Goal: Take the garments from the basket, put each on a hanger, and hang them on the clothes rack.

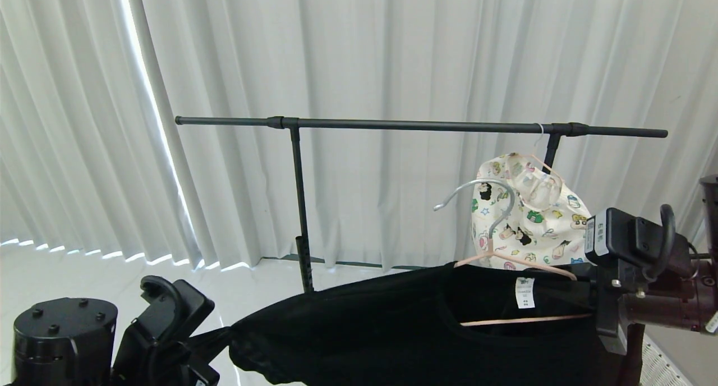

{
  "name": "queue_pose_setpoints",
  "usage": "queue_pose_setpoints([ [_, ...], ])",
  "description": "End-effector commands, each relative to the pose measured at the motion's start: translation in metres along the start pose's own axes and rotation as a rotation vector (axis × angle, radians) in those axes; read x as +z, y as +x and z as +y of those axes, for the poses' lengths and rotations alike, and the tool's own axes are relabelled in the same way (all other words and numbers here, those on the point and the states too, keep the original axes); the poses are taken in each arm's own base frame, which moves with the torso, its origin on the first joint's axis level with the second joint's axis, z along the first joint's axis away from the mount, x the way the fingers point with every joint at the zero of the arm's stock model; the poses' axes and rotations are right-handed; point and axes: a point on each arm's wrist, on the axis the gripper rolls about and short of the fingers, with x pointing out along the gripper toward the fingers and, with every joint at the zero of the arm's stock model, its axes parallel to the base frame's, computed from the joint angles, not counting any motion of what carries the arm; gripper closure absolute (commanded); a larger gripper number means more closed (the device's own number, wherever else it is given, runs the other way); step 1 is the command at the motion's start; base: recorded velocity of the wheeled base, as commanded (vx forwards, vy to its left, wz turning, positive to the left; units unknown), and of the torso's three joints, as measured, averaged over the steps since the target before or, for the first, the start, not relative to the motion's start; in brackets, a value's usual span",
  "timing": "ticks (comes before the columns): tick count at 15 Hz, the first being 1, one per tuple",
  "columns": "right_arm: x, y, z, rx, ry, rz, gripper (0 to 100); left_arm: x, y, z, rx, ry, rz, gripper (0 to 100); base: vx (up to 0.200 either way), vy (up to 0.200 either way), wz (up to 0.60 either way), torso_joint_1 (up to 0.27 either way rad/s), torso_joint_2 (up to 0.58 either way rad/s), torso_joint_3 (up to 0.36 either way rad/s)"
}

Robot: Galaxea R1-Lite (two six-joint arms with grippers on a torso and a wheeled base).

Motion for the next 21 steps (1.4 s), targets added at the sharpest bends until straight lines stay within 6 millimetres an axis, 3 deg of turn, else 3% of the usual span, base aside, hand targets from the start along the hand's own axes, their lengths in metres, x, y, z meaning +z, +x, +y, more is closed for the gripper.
queue_pose_setpoints([
  [1,-0.001,-0.003,-0.003,-0.021,0.01,-0.001,100,-0.005,-0.002,0.01,0.059,-0.035,0.016,100,0.0,0.0,0.0,0.0,0.0,0.0],
  [4,0.001,-0.001,-0.005,-0.042,0.036,-0.014,100,0.001,-0.005,0.0,0.009,0.006,-0.025,100,0.0,0.0,0.0,0.0,0.0,0.0],
  [5,0.001,-0.001,-0.005,-0.049,0.038,-0.01,100,0.002,-0.006,-0.002,-0.003,0.014,-0.035,0,0.0,0.0,0.0,0.0,0.0,0.0],
  [11,0.0,-0.005,-0.006,-0.123,0.114,0.018,100,0.022,-0.016,0.004,0.027,-0.049,-0.152,0,0.0,0.0,0.0,0.0,0.0,0.0],
  [16,-0.008,-0.015,-0.016,-0.242,0.171,0.075,100,0.017,-0.022,0.021,0.147,-0.105,-0.142,0,0.0,0.0,0.0,0.0,0.0,0.0],
  [21,-0.026,-0.023,-0.016,-0.395,0.302,0.286,100,0.018,-0.021,0.024,0.271,-0.116,-0.108,0,0.0,0.0,0.0,0.0,0.0,0.0],
])
